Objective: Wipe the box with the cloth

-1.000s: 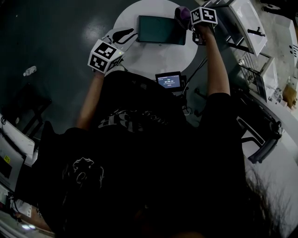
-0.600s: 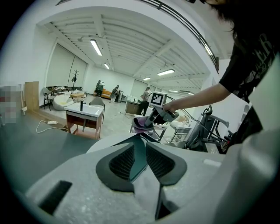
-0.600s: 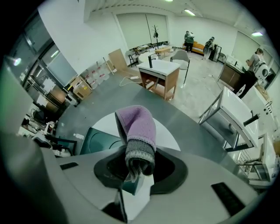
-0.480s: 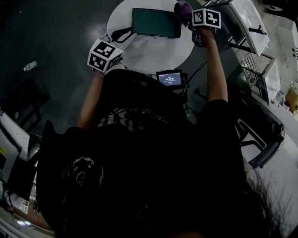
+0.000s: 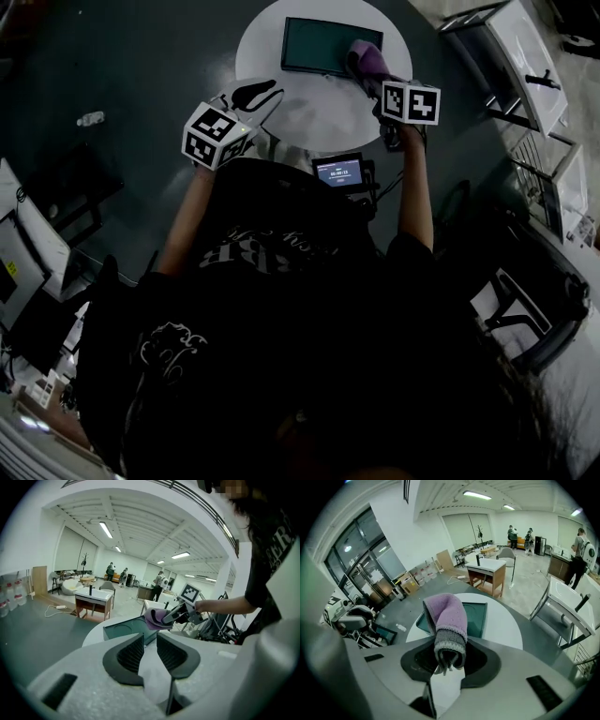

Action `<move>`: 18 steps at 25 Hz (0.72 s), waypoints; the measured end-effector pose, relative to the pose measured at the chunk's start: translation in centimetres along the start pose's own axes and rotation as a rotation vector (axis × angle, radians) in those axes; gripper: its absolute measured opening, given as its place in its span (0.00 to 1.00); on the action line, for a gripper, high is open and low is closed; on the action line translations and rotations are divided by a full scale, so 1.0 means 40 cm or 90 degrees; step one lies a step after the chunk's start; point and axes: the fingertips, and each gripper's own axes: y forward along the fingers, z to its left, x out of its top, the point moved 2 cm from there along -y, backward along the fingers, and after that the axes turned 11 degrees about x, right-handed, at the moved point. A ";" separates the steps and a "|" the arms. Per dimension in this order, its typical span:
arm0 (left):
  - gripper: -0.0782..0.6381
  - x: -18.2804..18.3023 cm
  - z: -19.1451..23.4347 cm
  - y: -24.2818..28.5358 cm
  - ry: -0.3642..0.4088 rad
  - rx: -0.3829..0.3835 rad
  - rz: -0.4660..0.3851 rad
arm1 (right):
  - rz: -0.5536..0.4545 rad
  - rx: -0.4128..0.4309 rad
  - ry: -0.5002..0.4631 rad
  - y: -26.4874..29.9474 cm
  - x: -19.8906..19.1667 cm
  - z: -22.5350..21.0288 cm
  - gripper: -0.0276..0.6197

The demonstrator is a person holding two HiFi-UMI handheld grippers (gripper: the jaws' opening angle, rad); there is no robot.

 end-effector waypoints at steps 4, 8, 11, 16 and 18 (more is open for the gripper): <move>0.24 -0.011 0.004 -0.025 0.026 -0.012 0.012 | -0.034 -0.007 -0.003 -0.015 -0.045 0.075 0.20; 0.24 0.012 -0.014 -0.038 0.048 -0.041 -0.001 | -0.068 -0.013 -0.013 -0.043 -0.063 0.159 0.20; 0.24 0.023 -0.026 -0.070 0.072 -0.074 -0.017 | -0.092 -0.028 -0.021 -0.063 -0.070 0.233 0.20; 0.24 -0.004 -0.016 -0.190 0.097 -0.120 -0.041 | -0.156 -0.052 -0.012 -0.069 -0.080 0.396 0.20; 0.24 -0.033 0.001 -0.248 0.105 -0.138 -0.050 | -0.173 -0.059 -0.005 -0.056 -0.099 0.476 0.20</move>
